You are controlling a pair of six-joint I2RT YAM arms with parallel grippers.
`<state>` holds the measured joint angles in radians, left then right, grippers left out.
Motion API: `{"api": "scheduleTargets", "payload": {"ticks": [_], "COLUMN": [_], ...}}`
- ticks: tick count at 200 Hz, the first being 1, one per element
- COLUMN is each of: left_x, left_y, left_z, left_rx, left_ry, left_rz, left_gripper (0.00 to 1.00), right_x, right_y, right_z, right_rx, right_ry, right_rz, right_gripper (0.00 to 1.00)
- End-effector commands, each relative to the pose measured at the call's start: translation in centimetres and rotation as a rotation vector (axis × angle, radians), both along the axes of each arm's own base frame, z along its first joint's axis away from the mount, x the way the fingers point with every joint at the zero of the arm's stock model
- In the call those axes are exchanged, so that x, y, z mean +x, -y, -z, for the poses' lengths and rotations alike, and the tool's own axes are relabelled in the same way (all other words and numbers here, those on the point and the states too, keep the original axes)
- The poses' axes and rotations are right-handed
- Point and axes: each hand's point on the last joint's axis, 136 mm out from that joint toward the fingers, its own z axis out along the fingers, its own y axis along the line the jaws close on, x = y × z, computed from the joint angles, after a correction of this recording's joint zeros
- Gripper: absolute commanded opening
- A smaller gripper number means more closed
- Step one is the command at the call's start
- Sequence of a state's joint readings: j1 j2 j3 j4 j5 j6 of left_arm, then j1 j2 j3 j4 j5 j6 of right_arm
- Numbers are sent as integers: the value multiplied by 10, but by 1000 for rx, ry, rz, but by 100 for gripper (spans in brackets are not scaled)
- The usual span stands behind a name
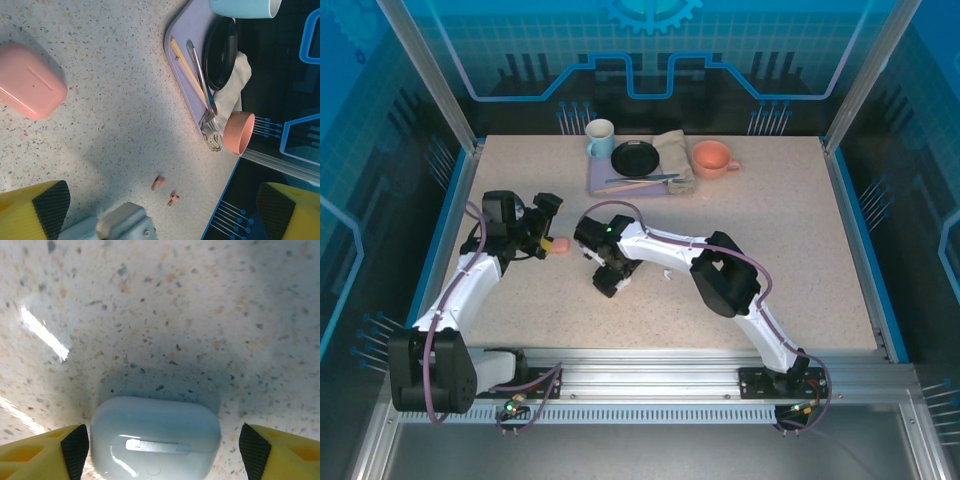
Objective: Insert the wireless bluetooth earbuds into the charging case
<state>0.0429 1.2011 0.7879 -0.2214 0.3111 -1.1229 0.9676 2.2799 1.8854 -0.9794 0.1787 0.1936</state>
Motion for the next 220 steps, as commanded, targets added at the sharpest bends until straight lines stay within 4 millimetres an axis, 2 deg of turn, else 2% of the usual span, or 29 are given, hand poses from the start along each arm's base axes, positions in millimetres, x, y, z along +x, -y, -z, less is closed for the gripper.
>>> {"api": "scheduleTargets", "payload": {"ticks": [1, 16, 35, 57, 82, 116, 145, 162, 179, 198, 220], "left_x": [-2, 1, 5, 7, 7, 7, 6, 6, 6, 6, 6], "left_y": [-4, -5, -7, -8, -9, -11, -11, -12, -13, -13, -14], "left_z": [0, -2, -2, -2, 1, 4, 3, 2, 3, 2, 0], "left_rx": [11, 13, 8, 11, 8, 9, 15, 16, 15, 12, 12], "left_ry": [1, 4, 4, 2, -6, -7, -7, -4, -5, -2, 5], "left_rz": [3, 2, 6, 13, 18, 20, 27, 29, 30, 34, 45], "left_gripper": [99, 99, 99, 99, 99, 99, 99, 99, 99, 99, 99], "right_x": [2, 1, 4, 9, 3, 1, 1, 2, 6, 10, 13], "right_y": [-7, -11, -12, 3, 17, 13, 9, 1, -8, -1, 4], "right_z": [-54, -60, -53, -38, -26, -23, -16, -14, -22, -35, -40], "right_rx": [118, 183, 206, 161, 125, 175, 176, 196, 211, 143, 76], "right_ry": [6, -50, -91, -118, -138, -173, -192, -209, -178, -59, 50], "right_rz": [259, 432, 579, 725, 900, 1064, 1110, 1080, 958, 740, 431], "right_gripper": [82, 81, 81, 82, 84, 86, 86, 85, 86, 90, 92]}}
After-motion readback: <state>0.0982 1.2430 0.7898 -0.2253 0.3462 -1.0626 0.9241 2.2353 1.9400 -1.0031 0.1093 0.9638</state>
